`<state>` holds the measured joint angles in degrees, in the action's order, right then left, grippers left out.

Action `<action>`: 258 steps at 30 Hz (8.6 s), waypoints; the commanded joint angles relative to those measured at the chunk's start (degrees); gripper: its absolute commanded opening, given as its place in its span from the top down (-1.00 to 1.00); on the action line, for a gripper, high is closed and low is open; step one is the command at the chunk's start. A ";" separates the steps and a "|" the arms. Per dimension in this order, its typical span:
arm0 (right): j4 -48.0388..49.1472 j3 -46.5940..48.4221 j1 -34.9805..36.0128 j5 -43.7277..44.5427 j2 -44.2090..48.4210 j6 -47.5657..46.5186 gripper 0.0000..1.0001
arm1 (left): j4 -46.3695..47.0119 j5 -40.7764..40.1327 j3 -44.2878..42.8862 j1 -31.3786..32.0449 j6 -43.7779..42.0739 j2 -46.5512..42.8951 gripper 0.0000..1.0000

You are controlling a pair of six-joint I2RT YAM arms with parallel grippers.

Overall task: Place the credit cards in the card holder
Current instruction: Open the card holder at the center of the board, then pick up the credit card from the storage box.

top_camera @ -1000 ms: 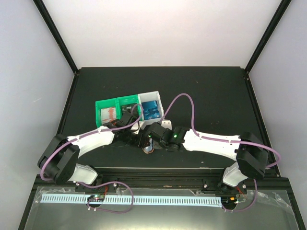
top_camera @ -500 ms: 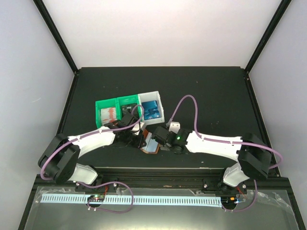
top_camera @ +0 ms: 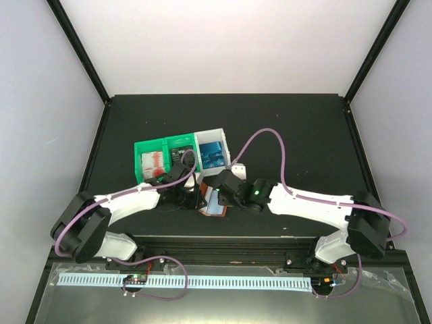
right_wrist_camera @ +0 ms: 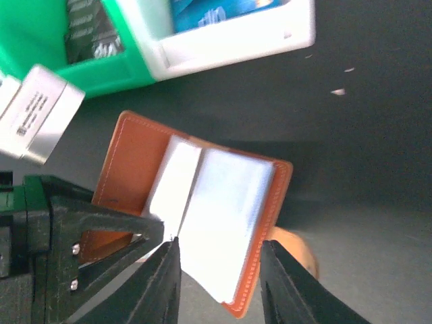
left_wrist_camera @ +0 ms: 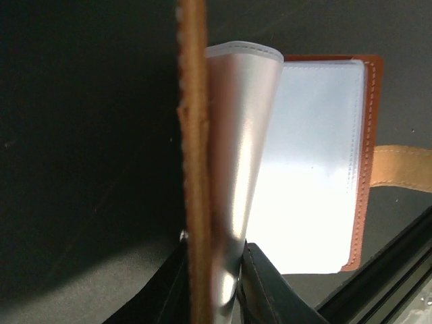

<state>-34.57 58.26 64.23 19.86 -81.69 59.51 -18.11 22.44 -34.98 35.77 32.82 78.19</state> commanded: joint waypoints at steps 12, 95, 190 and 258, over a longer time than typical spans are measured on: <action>11.61 -2.23 -3.51 -9.85 -10.12 -1.98 0.57 | 19.71 12.51 7.46 0.38 15.84 -2.25 0.60; -7.43 2.97 -5.06 -3.38 -12.49 -23.05 -0.59 | 2.40 -0.22 3.61 -1.04 9.66 -15.92 -0.27; 10.84 -10.38 -10.35 -22.50 -19.08 -26.72 -0.54 | -37.77 -9.21 -49.27 -16.87 -73.14 34.31 0.51; 11.18 -8.88 -10.35 -21.97 -20.97 -24.23 -0.51 | -46.48 -1.39 -46.97 -14.96 -68.55 28.79 0.36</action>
<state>-18.63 52.34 53.39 2.70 -98.30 33.36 -63.18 17.85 -82.61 20.36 -35.73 109.67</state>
